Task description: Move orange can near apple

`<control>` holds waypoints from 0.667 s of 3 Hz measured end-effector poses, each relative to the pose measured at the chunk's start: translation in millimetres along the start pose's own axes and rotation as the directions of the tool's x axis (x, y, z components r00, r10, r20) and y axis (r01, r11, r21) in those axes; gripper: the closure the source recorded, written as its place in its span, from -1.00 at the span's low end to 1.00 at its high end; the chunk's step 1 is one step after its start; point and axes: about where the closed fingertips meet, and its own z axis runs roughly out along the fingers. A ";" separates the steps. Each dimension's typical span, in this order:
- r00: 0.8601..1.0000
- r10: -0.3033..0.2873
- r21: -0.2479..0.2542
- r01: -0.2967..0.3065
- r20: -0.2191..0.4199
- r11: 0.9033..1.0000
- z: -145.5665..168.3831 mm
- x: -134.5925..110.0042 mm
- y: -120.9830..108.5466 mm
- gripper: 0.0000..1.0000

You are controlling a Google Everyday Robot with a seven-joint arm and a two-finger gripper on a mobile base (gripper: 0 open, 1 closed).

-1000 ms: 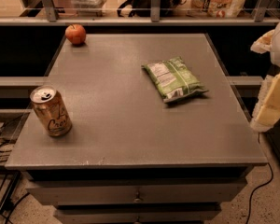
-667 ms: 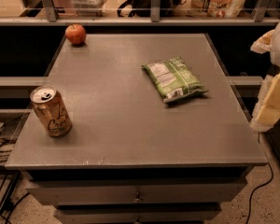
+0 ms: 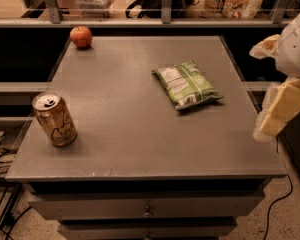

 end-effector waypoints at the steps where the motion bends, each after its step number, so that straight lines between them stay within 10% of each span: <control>1: 0.984 -0.075 -0.031 0.081 0.159 0.996 24.9 -35.1 4.7 -1.00; 2: 0.932 -0.126 -0.060 0.155 0.339 0.986 52.5 -87.5 8.4 -1.00</control>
Offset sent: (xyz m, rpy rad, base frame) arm 0.0305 0.1513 -0.0361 0.4669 -0.0308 0.3570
